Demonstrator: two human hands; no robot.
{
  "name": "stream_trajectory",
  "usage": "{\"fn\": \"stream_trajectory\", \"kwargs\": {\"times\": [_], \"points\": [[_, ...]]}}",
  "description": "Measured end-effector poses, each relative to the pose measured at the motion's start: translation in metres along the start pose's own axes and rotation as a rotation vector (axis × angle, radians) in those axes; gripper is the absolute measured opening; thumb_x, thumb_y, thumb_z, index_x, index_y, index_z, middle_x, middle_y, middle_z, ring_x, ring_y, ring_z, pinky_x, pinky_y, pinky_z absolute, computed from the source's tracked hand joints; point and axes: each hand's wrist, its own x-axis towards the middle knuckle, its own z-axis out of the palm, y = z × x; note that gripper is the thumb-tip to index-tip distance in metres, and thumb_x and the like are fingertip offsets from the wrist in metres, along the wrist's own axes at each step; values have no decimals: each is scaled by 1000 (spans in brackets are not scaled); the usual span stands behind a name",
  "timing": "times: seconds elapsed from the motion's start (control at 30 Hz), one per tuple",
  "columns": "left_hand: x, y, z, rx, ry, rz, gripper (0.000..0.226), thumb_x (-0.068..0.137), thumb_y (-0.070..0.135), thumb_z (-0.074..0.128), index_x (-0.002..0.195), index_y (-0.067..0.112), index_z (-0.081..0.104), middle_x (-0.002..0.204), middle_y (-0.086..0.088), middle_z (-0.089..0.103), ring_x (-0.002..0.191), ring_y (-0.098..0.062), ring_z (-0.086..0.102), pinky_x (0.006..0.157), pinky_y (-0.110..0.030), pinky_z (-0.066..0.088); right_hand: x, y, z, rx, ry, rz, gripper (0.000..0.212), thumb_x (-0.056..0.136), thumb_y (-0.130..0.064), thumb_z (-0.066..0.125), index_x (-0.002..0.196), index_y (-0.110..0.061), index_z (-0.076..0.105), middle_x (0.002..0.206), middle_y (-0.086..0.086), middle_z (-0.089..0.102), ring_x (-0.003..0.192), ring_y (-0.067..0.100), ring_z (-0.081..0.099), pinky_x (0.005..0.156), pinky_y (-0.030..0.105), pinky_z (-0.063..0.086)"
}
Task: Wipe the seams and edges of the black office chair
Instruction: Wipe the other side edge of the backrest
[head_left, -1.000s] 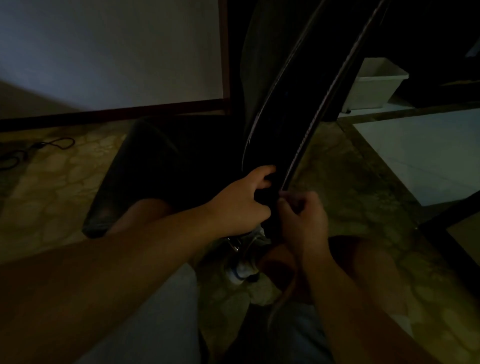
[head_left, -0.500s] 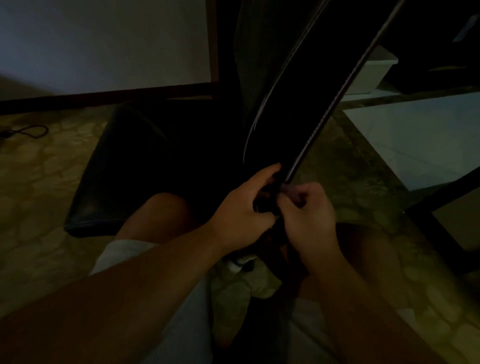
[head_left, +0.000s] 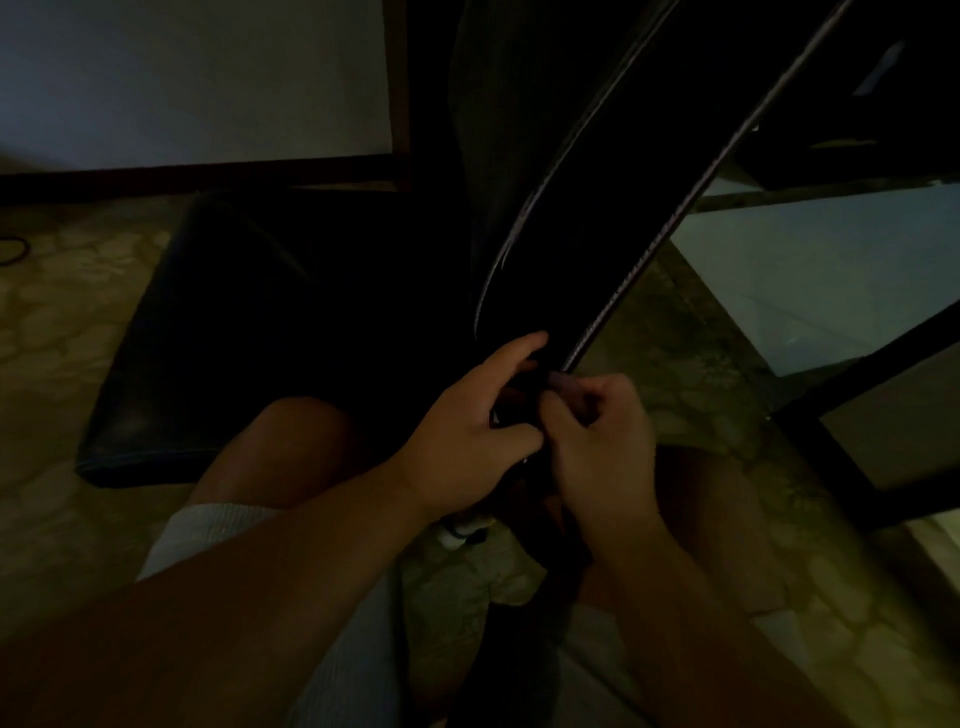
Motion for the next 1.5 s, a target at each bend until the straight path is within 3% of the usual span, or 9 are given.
{"fn": "stream_trajectory", "kwargs": {"times": [0.3,0.43,0.57,0.93,1.07,1.17,1.3,1.43,1.5], "points": [[-1,1,-1,-145,-35,0,69,79,20,62,139,46,41,137,14,53,115,4,60,90,-15,49,5,-2,-1,85,95,53,16,88,-23,68,96,-18,56,88,-1,66,75,9,66,60,24,53],[-2,0,-2,-86,-25,26,68,75,37,64,135,54,38,142,14,51,126,5,52,100,-16,45,0,-3,2,14,-53,17,14,87,-24,69,92,-21,56,89,-1,65,79,9,65,64,24,52],[-4,0,-1,-120,-24,19,67,77,32,64,137,51,40,141,11,53,123,2,55,95,-16,47,3,-8,-4,142,118,60,13,89,-22,66,96,-17,56,85,-3,66,70,7,64,54,16,48],[-5,0,1,-182,-21,29,61,83,31,60,140,44,42,139,8,56,125,-2,57,98,-20,48,-2,-11,1,42,-29,-27,11,88,-19,69,89,-21,59,87,-6,68,77,2,66,64,21,53],[-5,-1,2,-183,-12,28,69,78,42,58,145,43,41,147,1,51,130,-10,54,110,-37,46,2,-11,-3,130,130,-4,11,88,-20,69,91,-18,58,79,-2,67,64,4,63,54,22,48],[-5,-1,1,-155,-16,37,72,78,45,57,147,39,40,150,4,50,135,-8,50,115,-39,41,-4,-12,3,62,-51,-46,12,89,-16,68,87,-21,57,83,-2,67,74,8,65,59,19,50],[-6,1,4,-158,-13,27,71,76,47,58,145,43,40,147,4,51,131,-7,53,110,-33,45,-2,-14,-1,162,128,4,10,88,-17,68,89,-18,59,81,-3,67,66,4,63,54,18,48],[-5,-2,3,-112,2,37,69,79,47,59,146,44,40,151,7,48,137,-8,47,116,-43,40,-6,-17,3,92,-17,-46,12,89,-13,68,86,-19,57,83,-7,66,73,-1,63,60,14,49],[-6,-1,4,-119,18,39,63,82,42,61,143,47,42,148,8,49,134,-6,50,113,-36,43,-6,-18,1,142,96,-31,10,88,-15,68,88,-19,59,82,-7,66,69,-2,63,57,15,48]]}}
